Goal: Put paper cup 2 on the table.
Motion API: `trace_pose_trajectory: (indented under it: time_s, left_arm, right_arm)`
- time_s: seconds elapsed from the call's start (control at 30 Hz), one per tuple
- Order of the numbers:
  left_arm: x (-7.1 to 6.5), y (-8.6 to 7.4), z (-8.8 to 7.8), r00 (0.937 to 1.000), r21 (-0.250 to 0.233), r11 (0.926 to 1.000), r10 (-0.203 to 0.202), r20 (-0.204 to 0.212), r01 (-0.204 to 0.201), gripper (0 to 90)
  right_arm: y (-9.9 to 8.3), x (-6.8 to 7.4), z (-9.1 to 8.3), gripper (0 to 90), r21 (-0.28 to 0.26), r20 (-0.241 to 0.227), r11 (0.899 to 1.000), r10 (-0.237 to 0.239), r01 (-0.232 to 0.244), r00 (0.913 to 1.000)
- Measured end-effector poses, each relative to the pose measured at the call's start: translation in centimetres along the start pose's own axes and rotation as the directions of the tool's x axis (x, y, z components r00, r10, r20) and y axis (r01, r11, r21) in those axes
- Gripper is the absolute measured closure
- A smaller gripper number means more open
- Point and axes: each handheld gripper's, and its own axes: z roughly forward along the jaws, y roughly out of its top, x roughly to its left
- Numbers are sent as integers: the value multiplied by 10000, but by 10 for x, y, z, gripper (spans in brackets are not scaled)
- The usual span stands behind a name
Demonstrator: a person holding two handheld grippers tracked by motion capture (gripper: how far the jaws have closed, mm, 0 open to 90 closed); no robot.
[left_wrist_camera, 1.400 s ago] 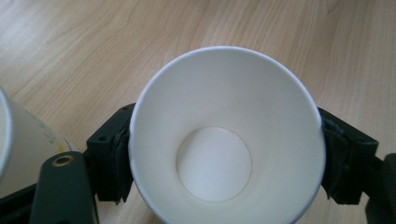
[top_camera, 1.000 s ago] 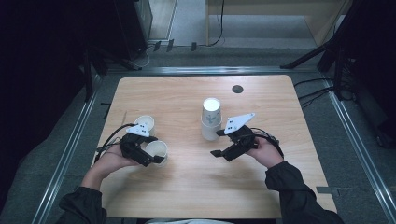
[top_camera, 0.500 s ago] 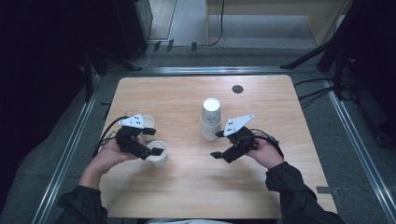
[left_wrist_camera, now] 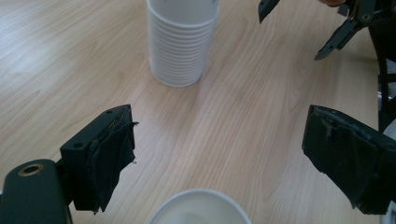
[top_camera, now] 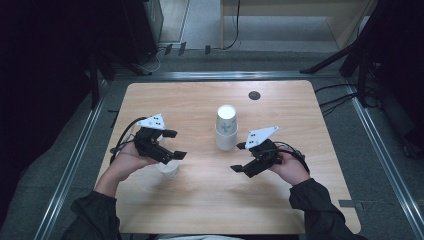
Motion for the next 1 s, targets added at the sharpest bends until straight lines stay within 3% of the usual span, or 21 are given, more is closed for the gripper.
trace_pose_trajectory:
  time_s: [0.03, 0.17, 0.3, 0.47, 0.5, 0.77, 1.0]
  left_arm:
    - [-2, 3, 3, 9998, -4, 10000, -8, 207, 8, 95]
    - [-8, 9, 8, 9991, 29, 9997, 228, 354, -229, 95]
    - [-19, 21, 20, 9986, 29, 9990, 443, 284, -444, 95]
    - [-24, 29, 29, 9992, 7, 9994, 344, 216, -345, 95]
    - [-26, 31, 34, 9993, 58, 9993, 375, -59, -374, 101]
    - [-33, 40, 50, 9991, 114, 9995, 302, -280, -299, 113]
    - [-42, 47, 63, 9991, 243, 9990, 387, -144, -383, 115]
  right_arm:
    - [-1, 0, -1, 221, -13, 39, 10000, 18, -18, 10000]
    - [-4, 2, -4, 221, -15, 107, 10000, 89, -89, 9999]
    - [-9, 3, -9, 221, -29, 254, 9998, 208, -207, 9995]
    - [-12, 4, -13, 221, -23, 366, 9996, 299, -298, 9989]
    - [-14, 4, -15, 221, -73, 469, 9995, 325, -321, 9984]
    - [-21, 6, -22, 221, -96, 719, 9988, 487, -481, 9962]
    - [-26, 8, -27, 220, -98, 862, 9982, 602, -596, 9945]
